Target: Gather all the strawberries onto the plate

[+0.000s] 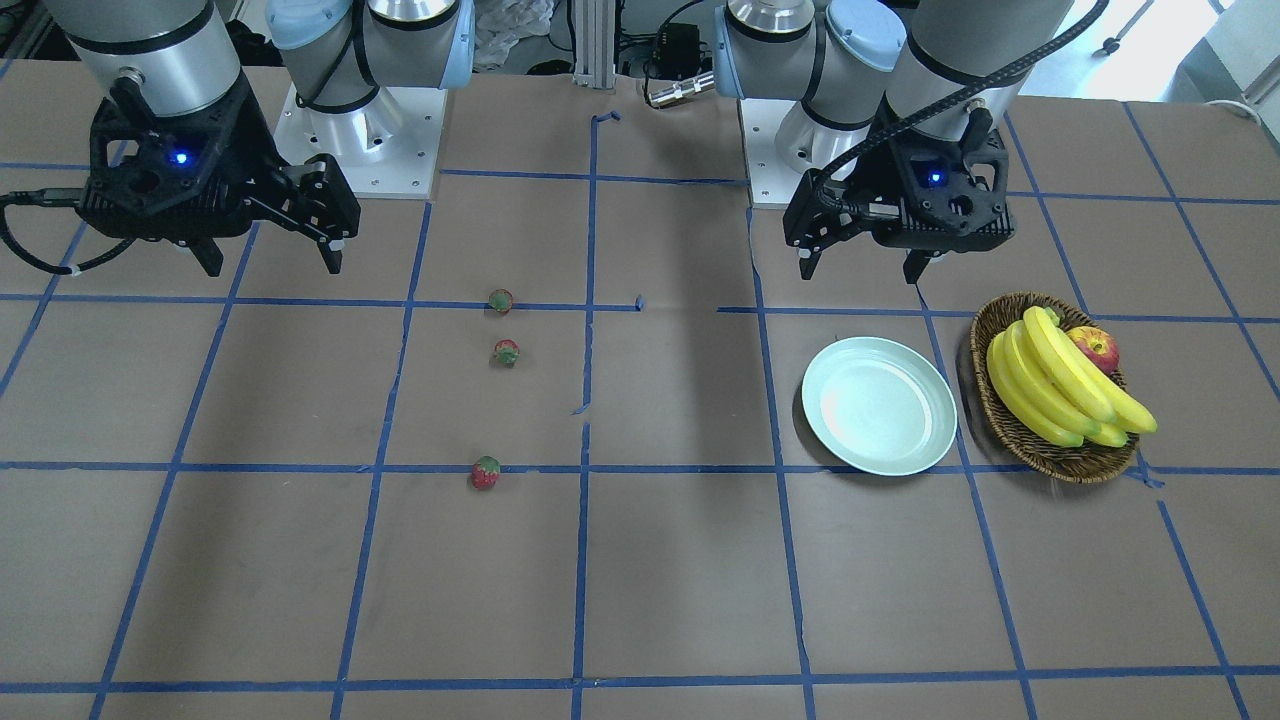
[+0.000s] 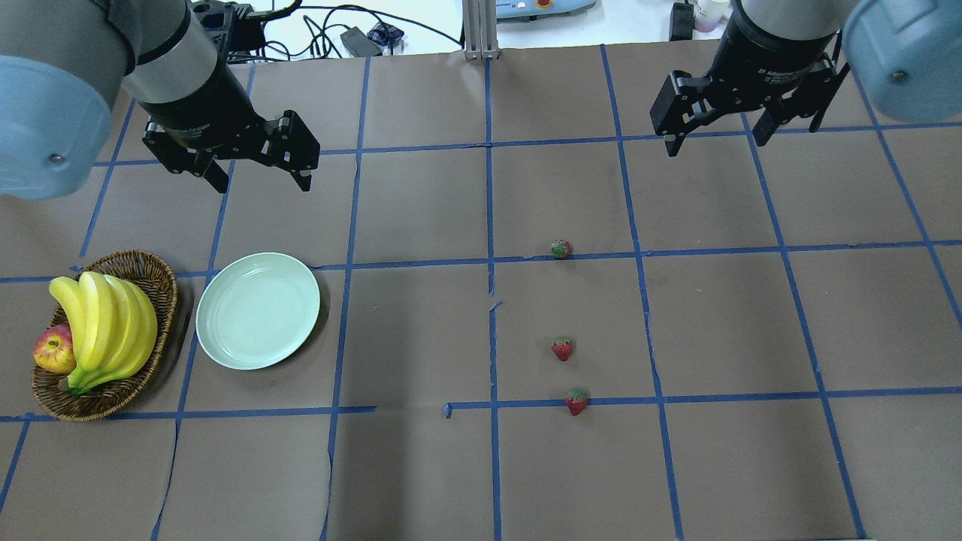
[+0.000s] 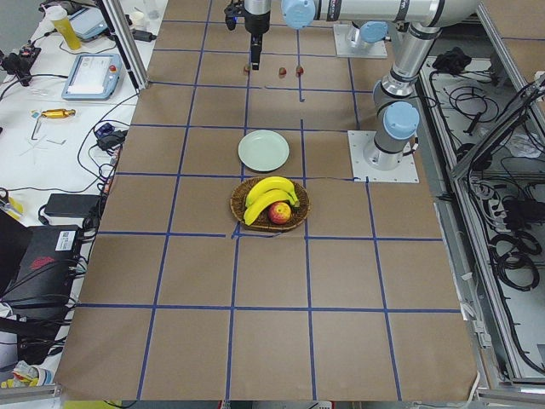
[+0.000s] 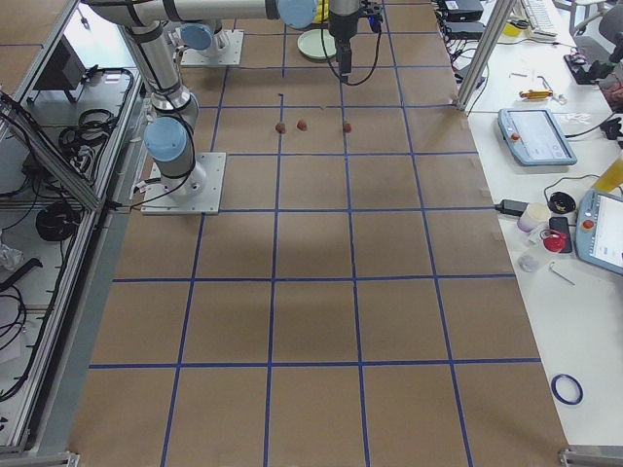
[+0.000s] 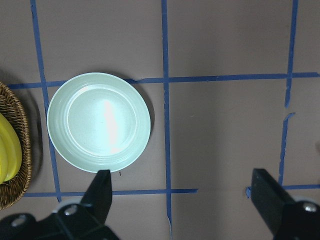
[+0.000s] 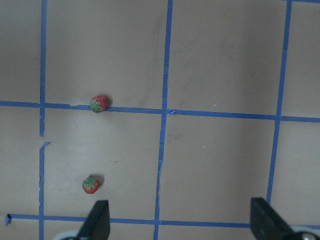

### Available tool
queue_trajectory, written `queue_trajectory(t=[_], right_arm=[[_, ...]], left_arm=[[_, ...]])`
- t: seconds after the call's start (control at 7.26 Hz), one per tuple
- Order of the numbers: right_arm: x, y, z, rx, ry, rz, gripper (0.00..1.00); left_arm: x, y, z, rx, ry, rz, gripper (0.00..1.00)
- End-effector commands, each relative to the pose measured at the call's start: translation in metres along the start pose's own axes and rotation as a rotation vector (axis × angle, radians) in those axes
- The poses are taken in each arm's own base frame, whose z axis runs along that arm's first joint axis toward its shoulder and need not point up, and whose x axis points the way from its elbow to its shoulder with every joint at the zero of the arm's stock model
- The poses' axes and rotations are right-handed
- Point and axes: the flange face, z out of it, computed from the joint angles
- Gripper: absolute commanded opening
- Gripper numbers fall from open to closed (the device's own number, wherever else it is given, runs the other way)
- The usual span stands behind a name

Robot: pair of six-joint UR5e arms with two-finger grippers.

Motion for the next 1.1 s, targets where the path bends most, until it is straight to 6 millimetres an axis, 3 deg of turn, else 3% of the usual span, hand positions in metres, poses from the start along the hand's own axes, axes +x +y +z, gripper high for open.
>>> queue_trajectory(t=[0.0,0.96], right_arm=[[-0.0008,0.0005,-0.0005,-0.001,0.0,-0.003,1.0],[-0.0011,0.0,-0.0003,-0.002,-0.003,0.0,1.0]], left_arm=[[0.0199,0.005,0.0055,-0.012,-0.002,0.042,1.0],[0.0205,0.005,0.006,-0.017,-0.005,0.047,1.0]])
